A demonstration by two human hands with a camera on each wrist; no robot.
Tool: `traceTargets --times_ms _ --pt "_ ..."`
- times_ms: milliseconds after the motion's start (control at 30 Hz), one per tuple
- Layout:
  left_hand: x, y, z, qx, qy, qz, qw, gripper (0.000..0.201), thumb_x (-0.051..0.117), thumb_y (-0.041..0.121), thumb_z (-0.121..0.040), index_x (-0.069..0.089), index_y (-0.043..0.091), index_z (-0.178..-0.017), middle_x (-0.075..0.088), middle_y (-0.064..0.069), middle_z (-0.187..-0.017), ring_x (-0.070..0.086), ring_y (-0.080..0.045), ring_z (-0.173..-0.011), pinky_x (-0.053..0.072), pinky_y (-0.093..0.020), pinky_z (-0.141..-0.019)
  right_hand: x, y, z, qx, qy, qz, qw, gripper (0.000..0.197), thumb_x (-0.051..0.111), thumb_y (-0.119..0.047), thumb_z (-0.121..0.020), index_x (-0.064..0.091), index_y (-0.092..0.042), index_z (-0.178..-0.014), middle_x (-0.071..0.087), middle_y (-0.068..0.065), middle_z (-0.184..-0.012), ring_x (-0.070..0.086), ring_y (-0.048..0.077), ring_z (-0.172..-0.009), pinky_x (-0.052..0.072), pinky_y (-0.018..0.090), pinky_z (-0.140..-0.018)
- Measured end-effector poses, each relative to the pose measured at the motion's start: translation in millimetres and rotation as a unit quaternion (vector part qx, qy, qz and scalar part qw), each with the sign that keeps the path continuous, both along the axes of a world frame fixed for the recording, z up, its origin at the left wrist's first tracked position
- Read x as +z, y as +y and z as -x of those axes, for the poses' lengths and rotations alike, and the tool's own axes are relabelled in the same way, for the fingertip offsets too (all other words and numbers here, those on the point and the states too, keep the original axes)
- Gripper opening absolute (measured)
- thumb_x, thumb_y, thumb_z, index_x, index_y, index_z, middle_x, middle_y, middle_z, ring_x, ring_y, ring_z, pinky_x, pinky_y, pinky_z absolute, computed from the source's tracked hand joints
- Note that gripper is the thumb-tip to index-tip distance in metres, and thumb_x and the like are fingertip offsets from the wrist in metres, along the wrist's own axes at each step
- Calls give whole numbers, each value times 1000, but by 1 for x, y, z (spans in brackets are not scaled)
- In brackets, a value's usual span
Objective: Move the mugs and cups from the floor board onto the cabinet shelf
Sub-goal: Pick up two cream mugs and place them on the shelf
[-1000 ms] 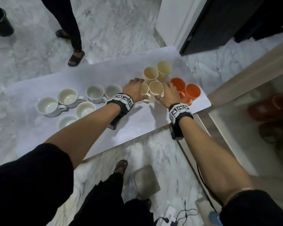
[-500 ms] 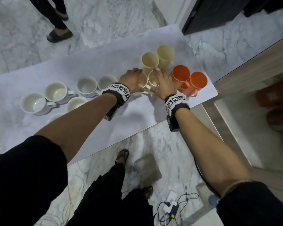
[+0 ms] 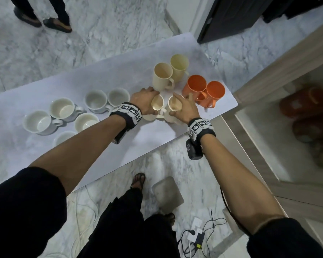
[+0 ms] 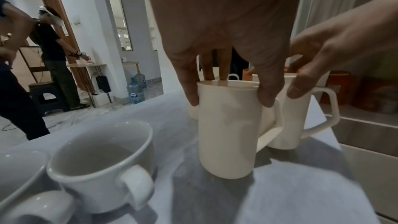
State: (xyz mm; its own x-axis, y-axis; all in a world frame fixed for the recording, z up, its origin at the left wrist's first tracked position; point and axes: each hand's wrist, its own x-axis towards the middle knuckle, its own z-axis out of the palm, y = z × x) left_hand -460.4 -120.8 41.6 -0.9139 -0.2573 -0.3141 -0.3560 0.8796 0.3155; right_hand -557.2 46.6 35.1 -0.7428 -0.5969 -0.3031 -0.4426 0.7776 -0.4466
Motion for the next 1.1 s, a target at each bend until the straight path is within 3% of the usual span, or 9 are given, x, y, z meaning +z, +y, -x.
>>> traceTargets --times_ms 133,333,467,600,700,767,867,1000,1100 --pt "30 28 6 -20 14 -21 999 86 77 45 -66 43 24 -141 46 -3 -141 50 -32 -123 46 -44 -94 22 50 5 -38 -8 17 999 82 80 -33 -67 43 -34 -141 27 9 -142 36 30 -134 38 43 -107" --pt "106 111 32 -80 75 -33 993 84 76 46 -65 45 24 -141 49 -5 -142 50 -30 -127 43 -39 -101 99 150 12 -117 -1 69 991 82 81 -27 -68 45 -36 -141 34 9 -130 42 27 -126 33 36 -112" --pt "181 185 51 -122 127 -38 984 85 76 48 -66 44 25 -142 47 -4 -143 48 -28 -129 41 -40 -105 185 230 9 -157 59 103 980 77 81 -28 -69 49 -33 -139 36 6 -126 43 22 -124 31 31 -111" --pt "276 253 67 -162 218 -19 962 82 73 54 -62 50 27 -137 54 -1 -134 53 -26 -123 45 -38 -100 289 308 4 -186 140 142 962 75 79 -31 -70 49 -35 -138 38 5 -129 44 21 -122 32 34 -111" --pt "353 295 73 -179 278 -21 944 81 73 54 -62 52 28 -136 56 -2 -134 53 -25 -123 43 -34 -99 367 357 -1 -202 208 168 942 71 79 -31 -71 52 -35 -137 40 6 -128 43 12 -116 26 21 -106" --pt "407 319 73 -189 318 -24 929 80 74 52 -63 52 29 -136 55 -1 -137 53 -24 -125 42 -33 -101 419 383 -5 -206 251 186 927 69 79 -31 -71 53 -35 -135 42 7 -127 44 13 -119 25 17 -102" --pt "484 348 72 -213 370 -36 904 74 76 44 -69 52 25 -136 55 -1 -139 53 -23 -125 43 -33 -104 493 414 -13 -208 308 212 904 66 78 -31 -71 55 -34 -133 46 10 -127 46 20 -124 29 20 -105" --pt "573 372 69 -241 420 -35 874 74 74 43 -70 52 22 -137 57 -2 -137 55 -23 -123 44 -33 -103 577 440 -23 -199 367 230 879 62 75 -39 -70 58 -38 -129 47 8 -128 47 24 -124 37 38 -109" --pt "629 383 68 -249 469 -40 847 78 72 48 -62 57 19 -133 59 -4 -134 57 -22 -120 45 -30 -101 633 452 -23 -192 411 251 855 57 74 -39 -71 61 -37 -126 51 6 -134 48 19 -126 39 31 -106"
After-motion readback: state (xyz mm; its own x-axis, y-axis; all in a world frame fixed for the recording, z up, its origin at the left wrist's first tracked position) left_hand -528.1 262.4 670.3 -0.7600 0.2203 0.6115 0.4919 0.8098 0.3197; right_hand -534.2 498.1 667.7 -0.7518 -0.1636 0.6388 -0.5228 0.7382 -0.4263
